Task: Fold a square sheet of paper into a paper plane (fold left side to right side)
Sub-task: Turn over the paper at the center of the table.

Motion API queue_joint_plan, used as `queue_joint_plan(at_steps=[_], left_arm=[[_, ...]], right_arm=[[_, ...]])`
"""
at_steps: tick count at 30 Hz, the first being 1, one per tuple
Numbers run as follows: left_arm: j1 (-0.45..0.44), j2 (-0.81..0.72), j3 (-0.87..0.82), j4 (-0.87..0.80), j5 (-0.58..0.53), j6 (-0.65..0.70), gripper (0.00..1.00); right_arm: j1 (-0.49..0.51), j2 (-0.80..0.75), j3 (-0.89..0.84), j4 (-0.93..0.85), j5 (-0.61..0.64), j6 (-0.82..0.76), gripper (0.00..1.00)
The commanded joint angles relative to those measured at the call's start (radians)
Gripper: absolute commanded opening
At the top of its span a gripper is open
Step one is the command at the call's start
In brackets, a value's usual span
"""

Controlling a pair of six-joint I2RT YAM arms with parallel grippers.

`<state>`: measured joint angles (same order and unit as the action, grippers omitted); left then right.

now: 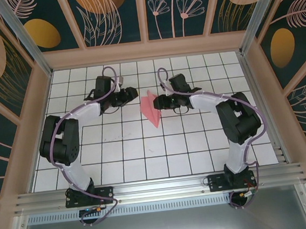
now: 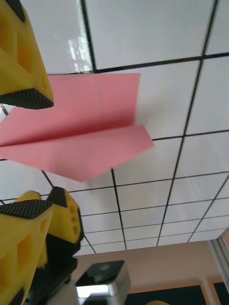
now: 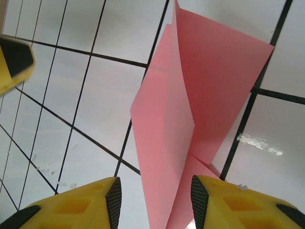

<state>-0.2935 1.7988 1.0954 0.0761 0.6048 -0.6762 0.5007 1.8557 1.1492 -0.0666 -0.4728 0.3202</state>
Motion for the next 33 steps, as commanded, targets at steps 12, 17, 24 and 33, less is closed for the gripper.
queue_joint_plan(at_steps=[12, 17, 24, 33], left_arm=[[-0.029, 0.004, -0.066, 0.136, 0.059, -0.062, 0.57], [-0.029, -0.079, -0.089, 0.169, 0.055, -0.073, 0.62], [-0.035, -0.24, -0.117, 0.244, 0.116, -0.13, 0.67], [-0.103, -0.275, -0.089, 0.283, 0.158, -0.156, 0.67]], right_arm=[[-0.002, 0.077, -0.001, 0.084, -0.109, 0.049, 0.05], [-0.053, -0.052, -0.128, 0.254, -0.243, 0.089, 0.0], [-0.103, -0.218, -0.248, 0.481, -0.471, 0.178, 0.0], [-0.095, -0.334, -0.274, 0.685, -0.602, 0.308, 0.0]])
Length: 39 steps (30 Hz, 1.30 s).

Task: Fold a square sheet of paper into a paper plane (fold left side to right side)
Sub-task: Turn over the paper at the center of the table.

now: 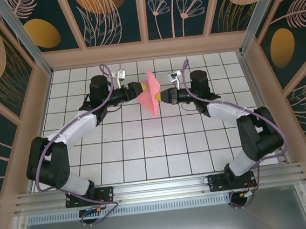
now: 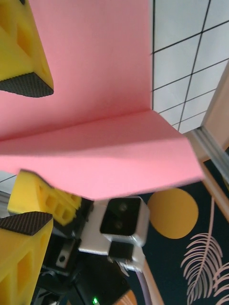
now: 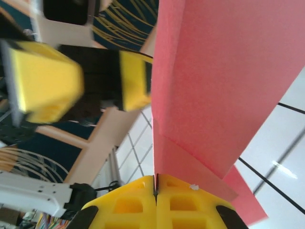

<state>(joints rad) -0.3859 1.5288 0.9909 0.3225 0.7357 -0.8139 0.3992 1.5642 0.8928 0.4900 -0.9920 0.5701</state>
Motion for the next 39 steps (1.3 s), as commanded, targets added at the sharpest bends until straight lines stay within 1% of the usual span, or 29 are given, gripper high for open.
queue_joint_plan(at_steps=[1, 3, 7, 12, 18, 24, 34, 39], left_arm=[[-0.015, -0.004, 0.018, 0.04, 0.032, -0.02, 0.67], [-0.029, 0.004, 0.027, 0.054, 0.051, -0.03, 0.66], [-0.05, 0.009, 0.043, 0.061, 0.069, -0.027, 0.59], [-0.051, 0.001, 0.042, 0.068, 0.073, -0.031, 0.46], [-0.052, -0.01, 0.037, 0.092, 0.08, -0.047, 0.33], [-0.052, -0.012, 0.037, 0.076, 0.072, -0.039, 0.24], [-0.052, -0.018, 0.043, 0.046, 0.054, -0.019, 0.2], [-0.053, -0.015, 0.046, 0.055, 0.062, -0.022, 0.25]], right_arm=[[0.01, -0.051, -0.016, 0.133, -0.088, 0.06, 0.0], [0.019, -0.065, -0.015, 0.147, -0.095, 0.073, 0.0], [0.032, -0.065, -0.004, 0.147, -0.111, 0.08, 0.0], [0.041, -0.059, 0.001, 0.148, -0.112, 0.085, 0.0], [0.041, -0.055, -0.001, 0.145, -0.107, 0.086, 0.0], [0.04, -0.054, -0.004, 0.138, -0.096, 0.083, 0.0], [0.024, -0.05, -0.018, 0.134, -0.091, 0.092, 0.0], [0.021, -0.046, -0.017, 0.129, -0.102, 0.091, 0.0]])
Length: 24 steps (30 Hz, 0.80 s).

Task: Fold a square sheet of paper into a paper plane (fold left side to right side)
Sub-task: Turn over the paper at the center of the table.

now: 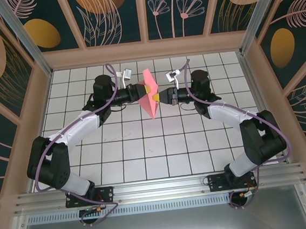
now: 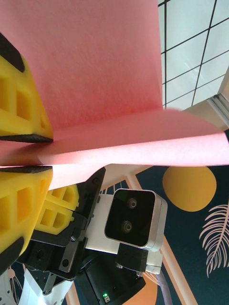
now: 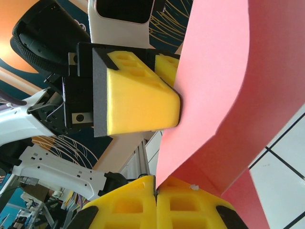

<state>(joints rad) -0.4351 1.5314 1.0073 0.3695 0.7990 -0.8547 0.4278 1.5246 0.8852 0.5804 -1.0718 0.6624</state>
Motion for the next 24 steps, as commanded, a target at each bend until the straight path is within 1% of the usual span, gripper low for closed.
queue_joint_plan(at_steps=[1, 3, 5, 7, 11, 13, 16, 18, 19, 22, 23, 24], left_arm=[[-0.003, -0.018, 0.03, 0.009, 0.0, 0.018, 0.25], [-0.003, -0.02, 0.03, 0.01, 0.0, 0.02, 0.24], [-0.002, -0.022, 0.032, 0.003, -0.004, 0.023, 0.2], [-0.003, -0.02, 0.036, -0.003, -0.007, 0.024, 0.17], [-0.003, -0.015, 0.04, 0.014, -0.01, 0.014, 0.09], [-0.002, -0.012, 0.039, 0.025, -0.009, 0.007, 0.08], [-0.004, -0.013, 0.04, 0.025, -0.012, 0.004, 0.08], [-0.003, -0.013, 0.042, 0.026, -0.017, 0.003, 0.08], [-0.003, -0.013, 0.042, 0.029, -0.021, -0.003, 0.08], [-0.003, -0.014, 0.042, 0.047, -0.026, -0.017, 0.08], [-0.003, -0.013, 0.042, 0.054, -0.026, -0.023, 0.08], [-0.003, -0.015, 0.042, 0.06, -0.026, -0.031, 0.08]], right_arm=[[-0.008, -0.005, -0.011, 0.036, -0.02, -0.003, 0.0], [-0.015, -0.005, -0.013, 0.036, -0.019, 0.0, 0.0], [-0.02, -0.008, -0.014, 0.031, -0.017, -0.001, 0.0], [-0.027, -0.019, -0.013, 0.01, -0.013, -0.011, 0.02], [-0.032, -0.045, -0.001, -0.08, -0.001, -0.068, 0.05], [-0.035, -0.056, 0.003, -0.119, 0.005, -0.089, 0.07], [-0.048, -0.083, 0.003, -0.178, 0.024, -0.117, 0.16], [-0.062, -0.119, -0.003, -0.224, 0.04, -0.141, 0.2], [-0.072, -0.143, -0.01, -0.249, 0.053, -0.153, 0.24], [-0.101, -0.227, -0.058, -0.283, 0.092, -0.173, 0.39], [-0.107, -0.25, -0.083, -0.274, 0.108, -0.168, 0.47], [-0.108, -0.266, -0.109, -0.253, 0.119, -0.155, 0.51]])
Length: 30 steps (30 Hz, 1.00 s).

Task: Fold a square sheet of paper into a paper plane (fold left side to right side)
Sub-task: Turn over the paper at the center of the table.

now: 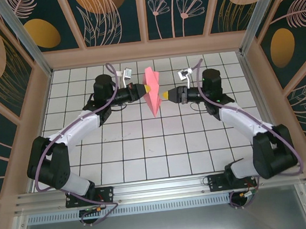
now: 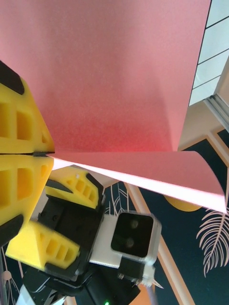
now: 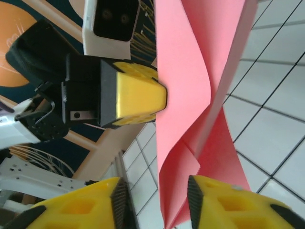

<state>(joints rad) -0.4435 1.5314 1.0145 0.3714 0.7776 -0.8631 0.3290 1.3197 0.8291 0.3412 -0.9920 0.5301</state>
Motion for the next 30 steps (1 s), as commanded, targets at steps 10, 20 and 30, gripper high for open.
queue_joint_plan(at_steps=[10, 20, 30], left_arm=[[0.005, -0.034, 0.029, 0.102, 0.002, -0.071, 0.09], [0.005, -0.047, 0.009, 0.145, 0.015, -0.116, 0.1], [0.005, -0.039, -0.003, 0.136, 0.002, -0.125, 0.12]], right_arm=[[0.127, 0.065, -0.239, 0.534, 0.066, 0.237, 0.88], [0.179, 0.215, -0.165, 0.763, 0.042, 0.348, 0.74], [0.145, 0.177, -0.179, 0.738, 0.068, 0.335, 0.42]])
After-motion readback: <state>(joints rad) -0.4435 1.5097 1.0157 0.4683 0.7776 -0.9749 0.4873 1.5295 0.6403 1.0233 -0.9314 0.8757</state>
